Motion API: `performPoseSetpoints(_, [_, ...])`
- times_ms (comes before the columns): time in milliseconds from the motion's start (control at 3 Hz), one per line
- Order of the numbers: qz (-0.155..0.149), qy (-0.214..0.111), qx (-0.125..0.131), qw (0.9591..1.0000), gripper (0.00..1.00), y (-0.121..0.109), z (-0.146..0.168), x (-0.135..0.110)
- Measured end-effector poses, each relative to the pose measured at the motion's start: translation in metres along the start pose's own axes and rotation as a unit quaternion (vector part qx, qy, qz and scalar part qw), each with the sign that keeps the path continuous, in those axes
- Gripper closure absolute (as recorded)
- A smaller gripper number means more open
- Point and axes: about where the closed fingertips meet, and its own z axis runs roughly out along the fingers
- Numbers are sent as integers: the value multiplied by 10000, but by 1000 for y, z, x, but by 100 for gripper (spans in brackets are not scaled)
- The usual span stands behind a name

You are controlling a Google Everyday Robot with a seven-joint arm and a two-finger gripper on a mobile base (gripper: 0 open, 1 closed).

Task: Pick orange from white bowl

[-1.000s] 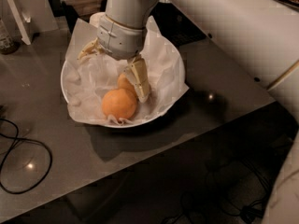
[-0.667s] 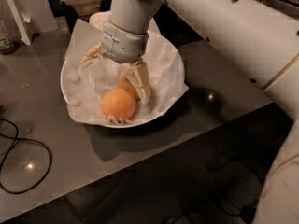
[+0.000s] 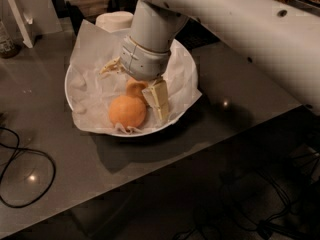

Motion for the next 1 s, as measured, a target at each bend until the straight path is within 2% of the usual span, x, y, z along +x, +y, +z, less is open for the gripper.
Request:
performPoseSetpoints(667, [-30,82,48,10000,0,-6,-3,1])
performPoseSetpoints(1000, [-205,150,114,9996,0,-22,-8,-3])
